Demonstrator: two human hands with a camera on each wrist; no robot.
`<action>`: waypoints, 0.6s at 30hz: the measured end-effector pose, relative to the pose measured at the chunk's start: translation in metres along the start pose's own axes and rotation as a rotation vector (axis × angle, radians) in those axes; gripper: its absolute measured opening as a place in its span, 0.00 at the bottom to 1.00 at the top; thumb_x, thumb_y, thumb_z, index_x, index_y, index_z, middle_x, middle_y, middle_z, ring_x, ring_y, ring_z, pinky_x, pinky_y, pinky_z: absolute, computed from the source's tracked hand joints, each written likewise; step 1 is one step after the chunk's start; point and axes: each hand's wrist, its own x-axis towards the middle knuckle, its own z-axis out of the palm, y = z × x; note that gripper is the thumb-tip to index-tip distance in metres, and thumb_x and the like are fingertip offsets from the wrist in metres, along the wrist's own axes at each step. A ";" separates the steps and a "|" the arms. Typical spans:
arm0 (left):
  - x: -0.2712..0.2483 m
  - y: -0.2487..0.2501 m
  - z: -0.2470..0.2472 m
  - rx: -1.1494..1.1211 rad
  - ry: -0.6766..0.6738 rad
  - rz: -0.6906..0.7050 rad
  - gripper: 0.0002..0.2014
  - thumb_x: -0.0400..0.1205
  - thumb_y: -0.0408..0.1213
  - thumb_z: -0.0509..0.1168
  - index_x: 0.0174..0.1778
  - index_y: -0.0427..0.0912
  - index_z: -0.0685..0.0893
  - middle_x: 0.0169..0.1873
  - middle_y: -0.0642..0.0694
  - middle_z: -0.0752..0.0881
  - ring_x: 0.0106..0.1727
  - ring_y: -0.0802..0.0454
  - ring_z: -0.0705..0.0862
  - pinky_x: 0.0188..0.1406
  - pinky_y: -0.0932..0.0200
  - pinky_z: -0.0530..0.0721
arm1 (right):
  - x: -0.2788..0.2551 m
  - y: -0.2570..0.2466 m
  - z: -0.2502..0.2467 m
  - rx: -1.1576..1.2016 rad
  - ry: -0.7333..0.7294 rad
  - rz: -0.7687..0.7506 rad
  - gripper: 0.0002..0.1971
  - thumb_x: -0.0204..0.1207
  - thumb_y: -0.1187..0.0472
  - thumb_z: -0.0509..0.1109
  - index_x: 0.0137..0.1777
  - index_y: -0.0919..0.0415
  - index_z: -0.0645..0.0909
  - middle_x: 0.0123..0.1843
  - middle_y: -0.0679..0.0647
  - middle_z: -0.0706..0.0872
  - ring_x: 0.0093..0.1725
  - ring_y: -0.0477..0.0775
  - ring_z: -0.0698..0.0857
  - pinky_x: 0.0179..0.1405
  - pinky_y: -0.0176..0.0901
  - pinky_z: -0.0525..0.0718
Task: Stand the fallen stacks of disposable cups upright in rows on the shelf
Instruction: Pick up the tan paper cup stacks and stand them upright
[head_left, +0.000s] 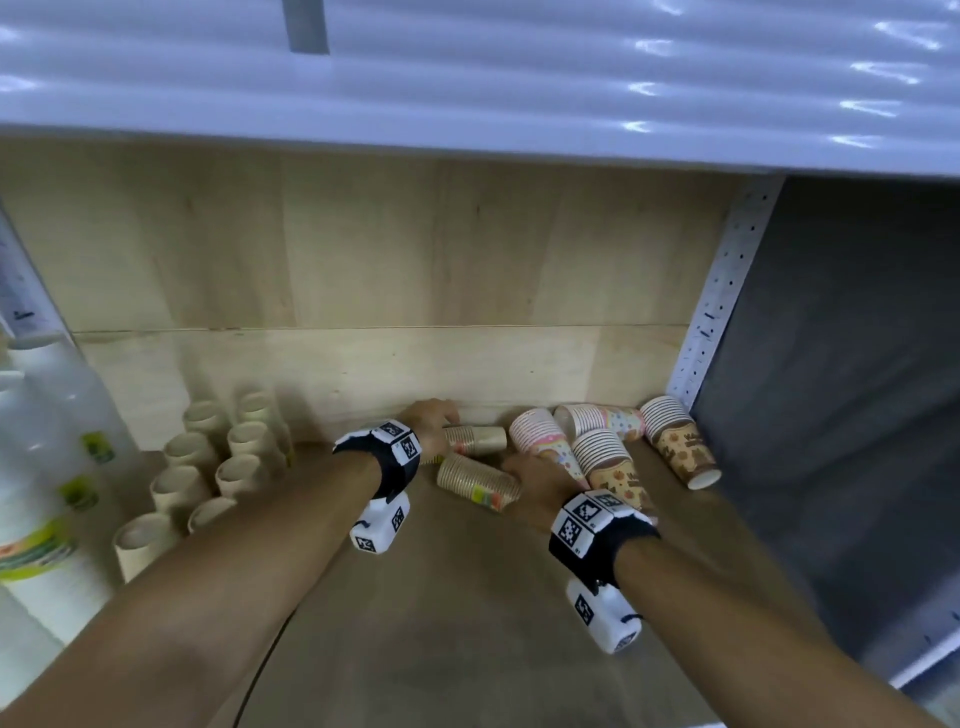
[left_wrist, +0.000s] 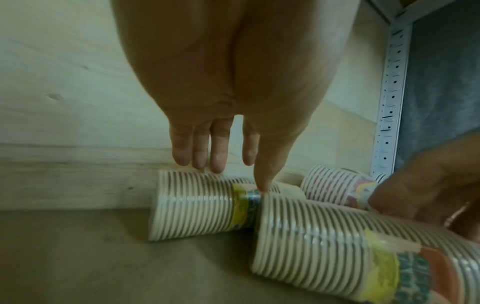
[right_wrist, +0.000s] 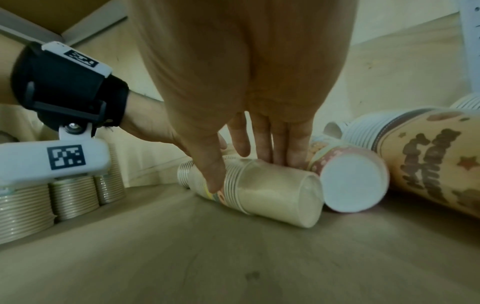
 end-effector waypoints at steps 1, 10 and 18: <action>0.002 -0.001 0.002 0.003 0.003 0.002 0.26 0.79 0.35 0.73 0.74 0.45 0.76 0.76 0.47 0.74 0.74 0.46 0.74 0.67 0.59 0.73 | 0.002 0.001 0.003 -0.008 -0.007 0.013 0.26 0.77 0.52 0.71 0.74 0.57 0.74 0.70 0.57 0.80 0.68 0.60 0.80 0.64 0.49 0.80; 0.014 -0.006 0.011 0.054 0.036 0.022 0.24 0.80 0.29 0.68 0.74 0.43 0.78 0.68 0.43 0.82 0.66 0.42 0.81 0.62 0.59 0.76 | 0.009 0.012 0.013 -0.033 -0.048 0.066 0.33 0.72 0.55 0.76 0.76 0.58 0.70 0.73 0.58 0.77 0.70 0.60 0.78 0.65 0.50 0.80; 0.014 -0.009 0.017 0.112 0.068 0.013 0.30 0.77 0.28 0.70 0.76 0.46 0.74 0.72 0.43 0.78 0.69 0.43 0.79 0.69 0.56 0.76 | 0.009 0.015 0.015 -0.051 -0.014 0.065 0.33 0.71 0.51 0.77 0.75 0.57 0.72 0.71 0.56 0.78 0.69 0.59 0.78 0.64 0.49 0.81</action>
